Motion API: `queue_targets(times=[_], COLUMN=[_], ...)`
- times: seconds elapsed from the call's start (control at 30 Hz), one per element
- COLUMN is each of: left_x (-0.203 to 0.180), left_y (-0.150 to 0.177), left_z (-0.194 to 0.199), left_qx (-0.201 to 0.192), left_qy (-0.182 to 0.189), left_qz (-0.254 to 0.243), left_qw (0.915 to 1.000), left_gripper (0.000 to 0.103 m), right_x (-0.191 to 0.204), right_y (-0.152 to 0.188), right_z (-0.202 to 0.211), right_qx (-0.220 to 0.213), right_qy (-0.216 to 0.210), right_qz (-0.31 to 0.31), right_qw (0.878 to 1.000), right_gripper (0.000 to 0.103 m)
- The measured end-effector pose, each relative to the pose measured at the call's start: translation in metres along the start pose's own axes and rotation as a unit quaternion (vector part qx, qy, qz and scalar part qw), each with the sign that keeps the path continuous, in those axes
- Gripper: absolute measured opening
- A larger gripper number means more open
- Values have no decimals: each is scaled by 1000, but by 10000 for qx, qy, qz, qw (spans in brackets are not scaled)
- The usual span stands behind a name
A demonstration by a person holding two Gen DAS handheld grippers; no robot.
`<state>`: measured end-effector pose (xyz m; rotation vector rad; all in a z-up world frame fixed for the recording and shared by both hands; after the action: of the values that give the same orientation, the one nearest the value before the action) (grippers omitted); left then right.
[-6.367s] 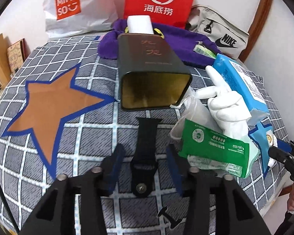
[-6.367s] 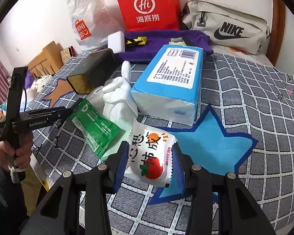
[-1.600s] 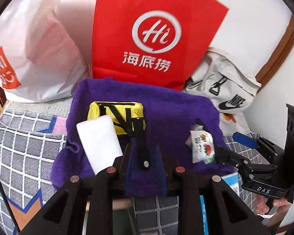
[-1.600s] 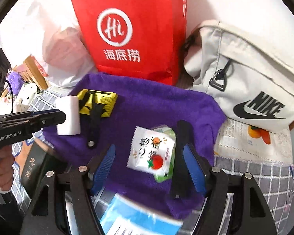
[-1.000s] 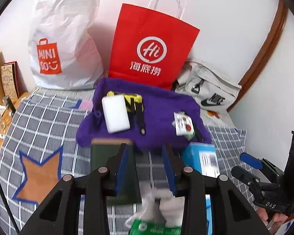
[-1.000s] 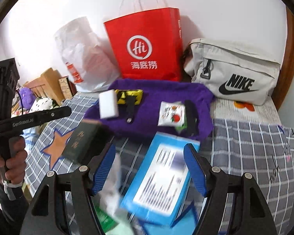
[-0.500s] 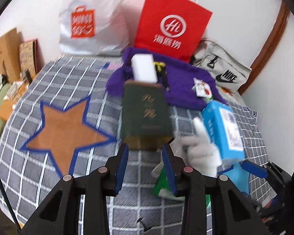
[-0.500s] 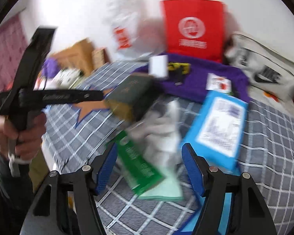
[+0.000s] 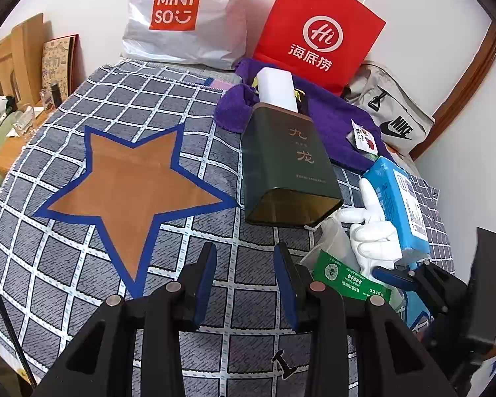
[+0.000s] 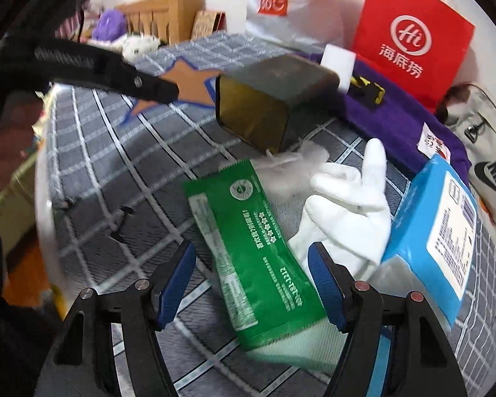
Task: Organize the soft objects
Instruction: 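Grasp the long green sachet with the right tool while the left tool moves toward the white glove, then lift the green sachet with the right tool while the left tool grasps the white glove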
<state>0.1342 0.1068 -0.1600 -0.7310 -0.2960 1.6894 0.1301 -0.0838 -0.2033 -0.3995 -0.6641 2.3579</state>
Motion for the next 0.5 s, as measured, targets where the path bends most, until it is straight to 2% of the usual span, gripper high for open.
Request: queue_targets(times=[0.07,0.1,0.2,0.4,0.5], left_x=[-1,-1,-1,-5,-11], left_y=[0,0,-1,1,5], left_z=[-2,-3,-3,-2,1], left_qx=[29,41,59,99,109], left_qy=[23,31,46,46,24], left_qz=[-25,-38,-46,-60,-102], left_qw=[10000,10000,10000,9999,9999], left_gripper=[34,34,34,34,34], right_x=[3,5,2,-1,-2], right_y=[0,0,0,3,9], right_z=[-3,-2,9,33,44], right_qx=[64,54,-129,-521,-665], right_qy=[-50,-107,-170,-631,-661], right_qz=[100,140,-16,-498,-679], right_qw=[9999,9998,9998,9954,9933], right_gripper=[60,48,42,42,42])
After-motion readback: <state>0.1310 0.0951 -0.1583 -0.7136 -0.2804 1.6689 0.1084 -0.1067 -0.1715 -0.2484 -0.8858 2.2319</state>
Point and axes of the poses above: each gripper's, at about its wrist camera, not at the fingertips, and z roughly against the way its jaws point, x to its left, y to its underside, the point moved 1 cm from there along -z, roughly the way its jaws point, and after that the axes turned 3 degrees about -x, right-handed, at the moved point
